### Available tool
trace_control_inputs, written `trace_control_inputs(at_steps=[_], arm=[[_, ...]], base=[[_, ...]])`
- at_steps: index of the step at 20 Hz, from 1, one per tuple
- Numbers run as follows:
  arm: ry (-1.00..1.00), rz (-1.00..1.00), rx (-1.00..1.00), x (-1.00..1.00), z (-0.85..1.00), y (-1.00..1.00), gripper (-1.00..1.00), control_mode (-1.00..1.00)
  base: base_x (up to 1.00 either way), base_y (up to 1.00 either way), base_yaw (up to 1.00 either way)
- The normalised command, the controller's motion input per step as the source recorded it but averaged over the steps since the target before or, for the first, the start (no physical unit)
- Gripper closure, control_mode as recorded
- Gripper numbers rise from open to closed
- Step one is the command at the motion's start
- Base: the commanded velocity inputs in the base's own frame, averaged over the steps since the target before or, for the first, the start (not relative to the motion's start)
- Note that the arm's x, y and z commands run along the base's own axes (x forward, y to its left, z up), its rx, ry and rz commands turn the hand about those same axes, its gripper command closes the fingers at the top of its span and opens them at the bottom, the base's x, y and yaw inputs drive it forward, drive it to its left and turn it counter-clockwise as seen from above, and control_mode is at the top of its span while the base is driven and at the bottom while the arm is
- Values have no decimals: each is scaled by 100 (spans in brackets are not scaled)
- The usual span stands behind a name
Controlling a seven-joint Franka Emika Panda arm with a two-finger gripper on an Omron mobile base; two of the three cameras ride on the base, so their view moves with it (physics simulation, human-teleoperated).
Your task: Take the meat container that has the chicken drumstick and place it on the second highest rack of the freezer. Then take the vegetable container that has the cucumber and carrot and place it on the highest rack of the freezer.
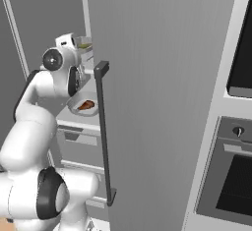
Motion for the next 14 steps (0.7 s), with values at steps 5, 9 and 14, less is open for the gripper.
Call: trace_control_inputs(at_steps=[5, 9, 14], arm=[[-51, 5, 23, -100, 28, -36, -100, -100], [-48, 3, 16, -100, 31, -23, -100, -100], [-44, 4, 3, -100, 6, -1, -100, -100]], base=[[0, 0, 0], [0, 0, 0], [0, 0, 0]])
